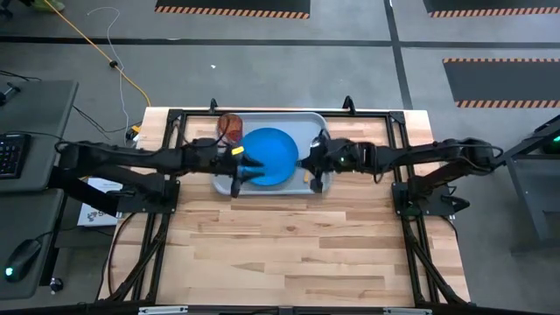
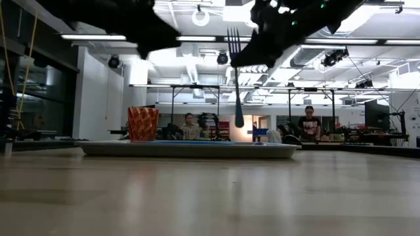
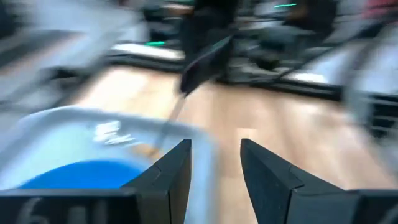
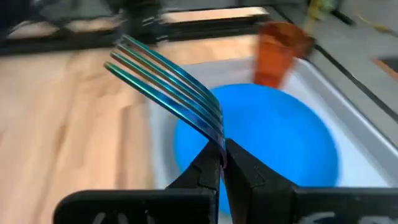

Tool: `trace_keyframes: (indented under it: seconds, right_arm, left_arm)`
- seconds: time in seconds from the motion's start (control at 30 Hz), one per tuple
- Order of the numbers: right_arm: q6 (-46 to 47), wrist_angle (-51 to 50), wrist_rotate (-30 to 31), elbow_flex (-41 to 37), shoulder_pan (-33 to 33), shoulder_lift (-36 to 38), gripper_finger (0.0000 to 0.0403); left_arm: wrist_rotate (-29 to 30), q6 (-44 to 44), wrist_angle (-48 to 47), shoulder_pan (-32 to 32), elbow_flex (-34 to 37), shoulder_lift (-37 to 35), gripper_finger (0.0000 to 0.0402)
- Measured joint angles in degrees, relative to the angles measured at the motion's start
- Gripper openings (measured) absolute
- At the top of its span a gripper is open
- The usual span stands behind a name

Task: Pick and place plate/cup/fork/spoon on tray
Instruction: Put the blue fork on the gray serving tray to the right of the blue plate

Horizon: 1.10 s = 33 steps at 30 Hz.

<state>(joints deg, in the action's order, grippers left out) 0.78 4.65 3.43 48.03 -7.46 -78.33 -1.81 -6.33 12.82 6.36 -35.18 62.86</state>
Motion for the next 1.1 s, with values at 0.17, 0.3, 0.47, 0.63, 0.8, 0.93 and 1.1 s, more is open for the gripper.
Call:
trace_keyframes:
  seconds: [0.17, 0.3, 0.47, 0.63, 0.8, 0.93, 1.1]
  right_arm:
    - [8.1, 0.3, 0.4, -0.1, -6.7, -1.9, 0.0000]
    - [12.4, 0.6, 0.3, -0.1, -9.2, -4.3, 0.0000]
    - [14.0, 0.9, -0.8, -0.1, -9.2, -5.4, 0.0000]
    - [15.3, 0.7, -1.4, -0.1, -7.6, -5.4, 0.0000]
    - [15.2, 0.1, -2.7, -0.1, -5.3, -5.4, 0.0000]
    - [14.3, -0.3, -2.5, -0.1, -3.4, -5.4, 0.0000]
    - [11.6, -1.0, 0.5, -0.1, -1.8, -5.4, 0.0000]
  left_arm:
    - [15.7, -0.4, -7.6, -2.6, 0.0, -5.0, 0.0119]
    - [17.4, 0.6, -8.2, -3.6, 0.0, -5.5, 0.0118]
    - [17.4, 1.0, -8.4, -4.2, 0.0, -5.2, 0.0117]
    - [17.5, 1.0, -8.3, -4.2, 0.0, -5.2, 0.0117]
    - [17.5, 0.5, -8.4, -4.2, 0.0, -5.2, 0.0117]
    - [17.5, 0.4, -8.5, -4.2, 0.0, -5.2, 0.0117]
    - [17.5, 0.5, -8.5, -4.2, 0.0, -5.2, 0.0117]
